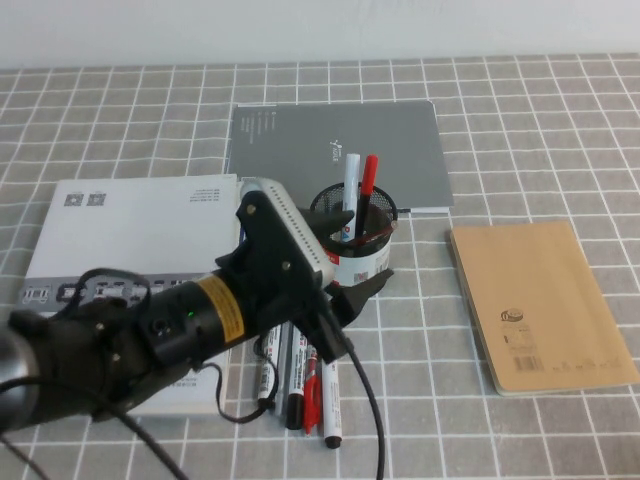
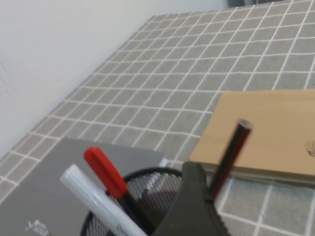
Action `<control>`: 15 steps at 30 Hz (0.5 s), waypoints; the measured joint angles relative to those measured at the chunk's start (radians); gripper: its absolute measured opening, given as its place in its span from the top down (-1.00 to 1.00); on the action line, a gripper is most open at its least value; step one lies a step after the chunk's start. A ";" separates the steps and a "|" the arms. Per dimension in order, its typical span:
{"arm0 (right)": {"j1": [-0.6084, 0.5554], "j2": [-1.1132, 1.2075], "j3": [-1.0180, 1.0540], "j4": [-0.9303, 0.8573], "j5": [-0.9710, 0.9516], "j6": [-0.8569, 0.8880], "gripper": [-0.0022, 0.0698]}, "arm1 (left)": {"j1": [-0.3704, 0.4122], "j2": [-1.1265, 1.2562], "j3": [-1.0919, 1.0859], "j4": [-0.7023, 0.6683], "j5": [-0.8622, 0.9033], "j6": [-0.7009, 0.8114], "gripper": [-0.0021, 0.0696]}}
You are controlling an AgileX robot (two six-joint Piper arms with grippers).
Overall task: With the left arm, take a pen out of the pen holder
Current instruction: 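Take a marker out of the pen holder and lay it on the table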
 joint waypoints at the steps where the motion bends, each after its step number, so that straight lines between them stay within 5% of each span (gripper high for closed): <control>1: 0.000 0.000 0.000 0.000 0.000 0.000 0.97 | 0.000 0.014 -0.015 0.001 -0.007 0.007 -0.41; 11: 0.000 0.000 0.000 0.000 0.000 0.000 0.97 | 0.000 0.148 -0.165 0.011 -0.020 -0.030 -0.38; 15: 0.000 0.000 0.000 0.000 0.000 0.000 0.97 | 0.000 0.165 -0.175 0.013 -0.022 -0.053 -0.05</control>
